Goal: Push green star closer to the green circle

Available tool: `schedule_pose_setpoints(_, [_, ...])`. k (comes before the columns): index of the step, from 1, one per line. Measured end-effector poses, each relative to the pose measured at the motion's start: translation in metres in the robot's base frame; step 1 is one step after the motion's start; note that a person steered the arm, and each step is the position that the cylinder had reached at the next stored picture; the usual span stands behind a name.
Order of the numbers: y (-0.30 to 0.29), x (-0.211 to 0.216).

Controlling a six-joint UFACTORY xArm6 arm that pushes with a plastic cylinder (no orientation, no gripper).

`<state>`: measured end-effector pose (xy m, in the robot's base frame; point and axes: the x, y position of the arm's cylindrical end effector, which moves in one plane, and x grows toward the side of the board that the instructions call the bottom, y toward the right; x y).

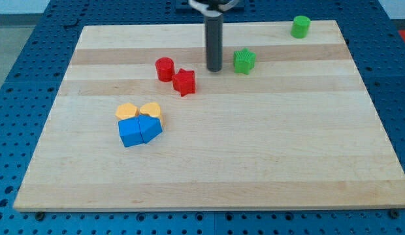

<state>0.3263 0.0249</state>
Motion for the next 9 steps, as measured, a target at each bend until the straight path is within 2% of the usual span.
schedule_pose_setpoints(1, [0.052, -0.031])
schedule_pose_setpoints(2, [0.079, -0.041])
schedule_pose_setpoints(3, [0.021, -0.037])
schedule_pose_setpoints(4, [-0.014, -0.017])
schedule_pose_setpoints(5, [-0.006, 0.017])
schedule_pose_setpoints(6, [0.034, 0.016])
schedule_pose_setpoints(8, [0.118, -0.071])
schedule_pose_setpoints(9, [0.11, -0.076])
